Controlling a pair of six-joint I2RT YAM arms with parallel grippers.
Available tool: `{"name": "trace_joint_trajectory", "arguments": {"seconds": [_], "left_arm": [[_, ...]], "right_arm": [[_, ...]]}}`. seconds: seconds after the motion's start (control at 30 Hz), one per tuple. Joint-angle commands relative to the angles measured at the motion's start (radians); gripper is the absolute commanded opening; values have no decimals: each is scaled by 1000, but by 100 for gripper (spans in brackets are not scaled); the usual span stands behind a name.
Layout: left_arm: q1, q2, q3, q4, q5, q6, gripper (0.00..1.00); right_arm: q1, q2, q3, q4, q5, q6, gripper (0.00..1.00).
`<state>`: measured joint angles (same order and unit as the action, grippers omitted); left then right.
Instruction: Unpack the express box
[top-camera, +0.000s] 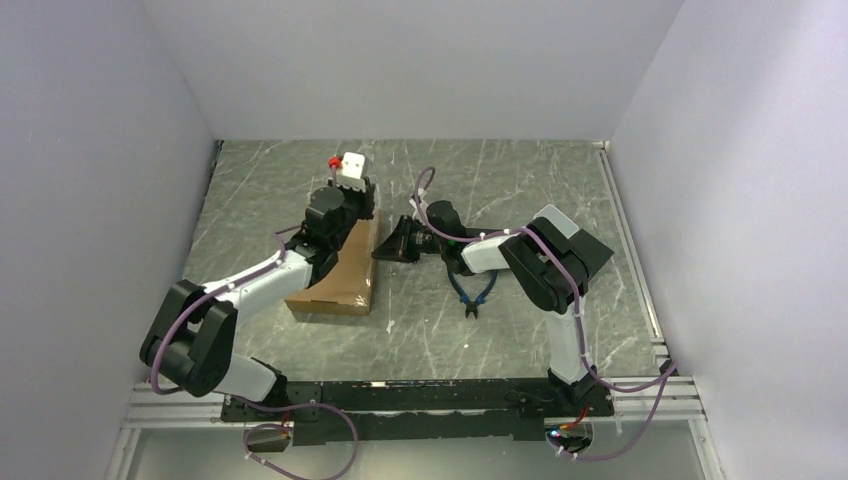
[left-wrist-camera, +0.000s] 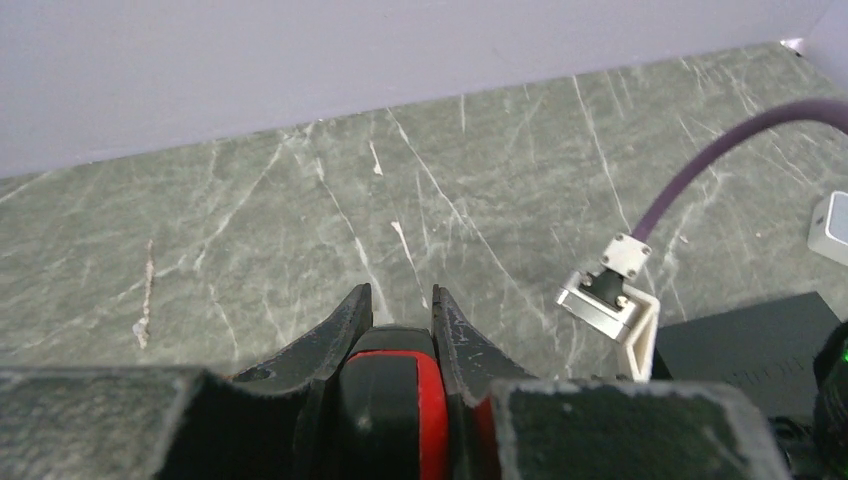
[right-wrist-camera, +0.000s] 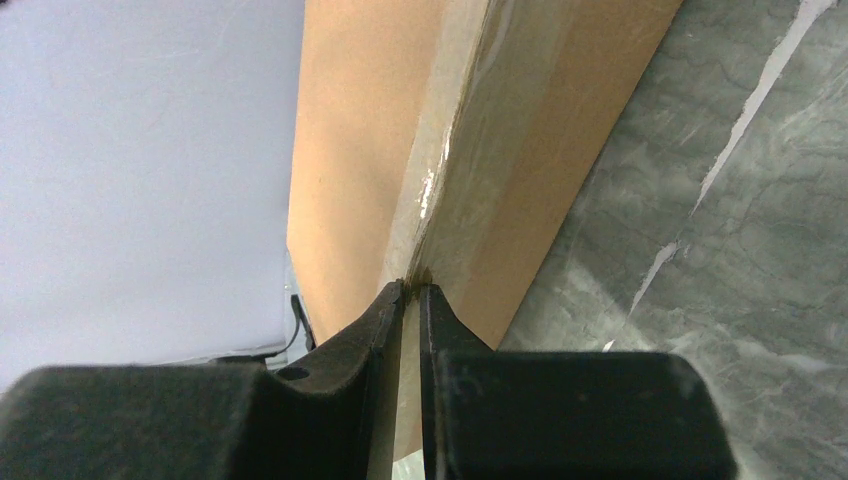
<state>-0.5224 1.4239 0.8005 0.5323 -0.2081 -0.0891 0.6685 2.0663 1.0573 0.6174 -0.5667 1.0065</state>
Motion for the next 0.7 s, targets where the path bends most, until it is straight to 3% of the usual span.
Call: {"name": "trace_joint_trajectory", "arguments": {"seconds": [0.0, 0.33, 0.67], "left_arm": [[17, 21, 37, 46, 1, -14, 0], [42, 99, 60, 116, 76, -62, 0], [43, 67, 74, 103, 75, -51, 0]], "right_arm": [[7, -9, -10, -29, 21, -21, 12], [8, -3, -4, -35, 17, -22, 12], [8, 1, 0, -38, 12, -28, 12]]}}
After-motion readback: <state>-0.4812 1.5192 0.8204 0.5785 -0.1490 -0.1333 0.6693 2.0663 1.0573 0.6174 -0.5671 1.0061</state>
